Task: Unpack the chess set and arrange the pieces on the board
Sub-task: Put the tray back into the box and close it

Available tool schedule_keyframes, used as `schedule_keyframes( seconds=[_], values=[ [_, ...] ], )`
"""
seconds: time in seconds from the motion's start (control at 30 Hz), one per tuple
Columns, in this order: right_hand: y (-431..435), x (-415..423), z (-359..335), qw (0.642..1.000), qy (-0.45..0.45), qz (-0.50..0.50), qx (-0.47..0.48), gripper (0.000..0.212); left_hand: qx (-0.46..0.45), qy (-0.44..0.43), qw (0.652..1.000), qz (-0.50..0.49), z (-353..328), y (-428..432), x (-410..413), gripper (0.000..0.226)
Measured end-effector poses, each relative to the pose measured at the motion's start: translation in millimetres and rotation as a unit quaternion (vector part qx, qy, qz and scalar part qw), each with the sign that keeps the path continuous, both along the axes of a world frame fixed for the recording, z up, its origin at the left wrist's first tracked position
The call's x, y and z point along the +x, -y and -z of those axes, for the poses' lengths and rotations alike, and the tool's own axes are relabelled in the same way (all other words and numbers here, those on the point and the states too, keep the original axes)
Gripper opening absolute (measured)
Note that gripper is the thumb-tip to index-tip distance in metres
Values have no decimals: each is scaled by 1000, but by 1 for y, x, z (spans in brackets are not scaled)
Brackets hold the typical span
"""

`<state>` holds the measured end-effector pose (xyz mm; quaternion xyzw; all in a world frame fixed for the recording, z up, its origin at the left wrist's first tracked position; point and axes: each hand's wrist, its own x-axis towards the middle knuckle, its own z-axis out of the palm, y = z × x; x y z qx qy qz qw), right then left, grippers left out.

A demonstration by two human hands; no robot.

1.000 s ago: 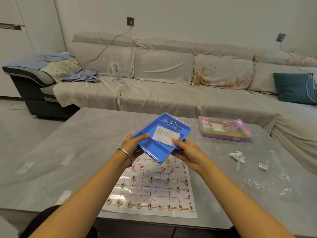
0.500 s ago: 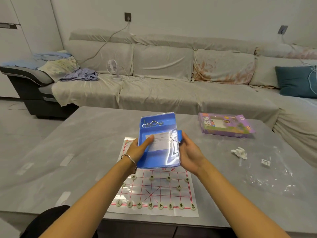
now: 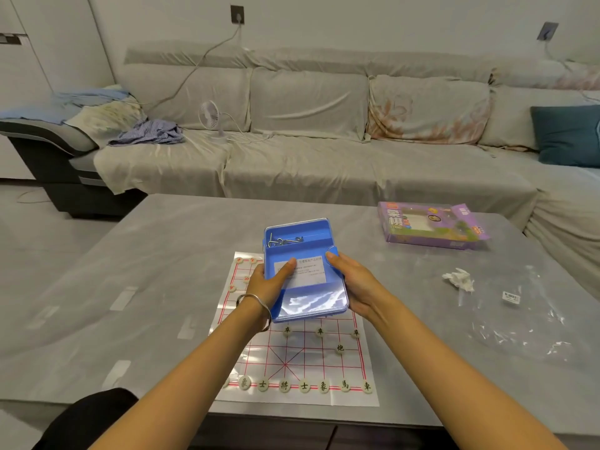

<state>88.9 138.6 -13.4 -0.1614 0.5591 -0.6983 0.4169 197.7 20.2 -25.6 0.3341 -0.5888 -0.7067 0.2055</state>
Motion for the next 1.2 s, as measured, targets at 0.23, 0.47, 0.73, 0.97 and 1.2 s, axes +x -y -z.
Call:
schedule_keyframes(
  seconds=[0.23,0.47,0.73,0.97,1.2],
  values=[
    [-30,-27,-5,998,63,-3,-7,23,-8,27,999,38,3,-13,-33,43],
    [-64,-61,-4,996,74,-52,-4,19,-58,55,989,123,12,-13,-66,46],
    [-62,-77,10,999,24,-1,25,20,-47,52,990,118,19,-14,-92,46],
    [-68,-104,22,998,43,40,38,32,6,63,995,78,15,-26,-151,43],
    [-132,-207,17,965,-7,255,56,33,-81,80,974,197,10,-51,-250,45]
  ],
)
